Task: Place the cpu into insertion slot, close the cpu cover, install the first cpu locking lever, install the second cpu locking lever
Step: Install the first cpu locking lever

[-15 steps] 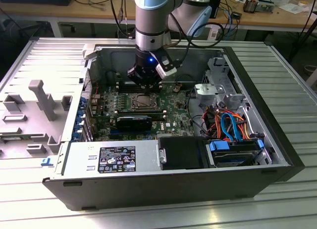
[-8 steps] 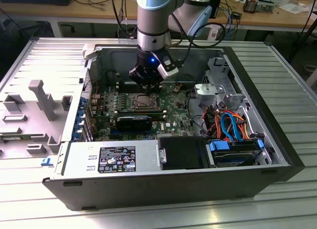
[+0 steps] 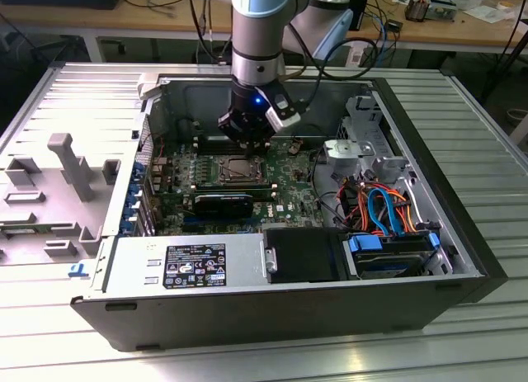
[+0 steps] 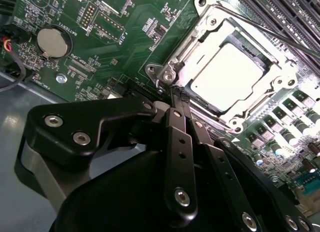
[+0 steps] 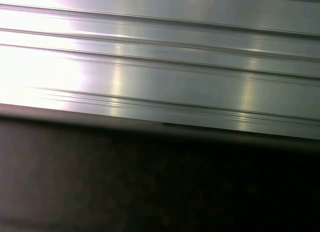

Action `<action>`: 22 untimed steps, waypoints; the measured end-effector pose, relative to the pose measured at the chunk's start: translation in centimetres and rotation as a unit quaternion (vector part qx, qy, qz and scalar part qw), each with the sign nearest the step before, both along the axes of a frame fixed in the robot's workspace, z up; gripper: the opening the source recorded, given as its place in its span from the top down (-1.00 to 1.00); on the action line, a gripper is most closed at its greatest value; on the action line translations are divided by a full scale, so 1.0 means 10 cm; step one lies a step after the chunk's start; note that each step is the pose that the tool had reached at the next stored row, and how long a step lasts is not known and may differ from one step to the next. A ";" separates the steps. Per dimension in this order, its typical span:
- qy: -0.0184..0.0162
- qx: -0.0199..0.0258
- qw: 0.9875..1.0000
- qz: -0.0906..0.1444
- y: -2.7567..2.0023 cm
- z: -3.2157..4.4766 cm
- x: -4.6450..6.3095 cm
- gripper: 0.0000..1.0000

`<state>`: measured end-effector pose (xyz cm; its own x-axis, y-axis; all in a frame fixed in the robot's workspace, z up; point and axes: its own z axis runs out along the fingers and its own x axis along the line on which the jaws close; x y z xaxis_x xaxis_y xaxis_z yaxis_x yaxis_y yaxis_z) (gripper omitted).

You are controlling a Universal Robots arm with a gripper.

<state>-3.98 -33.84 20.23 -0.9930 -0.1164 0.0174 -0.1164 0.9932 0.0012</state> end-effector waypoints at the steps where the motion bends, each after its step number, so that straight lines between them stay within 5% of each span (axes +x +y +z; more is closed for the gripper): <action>1: 0.000 0.000 1.000 0.000 0.000 -0.005 0.01 0.79; 8: 0.000 0.000 1.000 0.000 0.042 -0.013 0.01 0.79; 13: -0.001 0.002 1.000 0.000 0.035 0.080 0.02 0.79; 16: -0.001 0.002 1.000 0.000 -0.056 0.081 0.01 0.79; 17: -0.001 0.002 1.000 0.000 -0.127 0.081 0.02 0.79; 22: -0.001 0.002 1.000 -0.005 -0.253 0.078 0.01 0.79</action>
<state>-3.83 -36.37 21.01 -0.9942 -0.1061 0.0153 -0.1061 0.9944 0.0042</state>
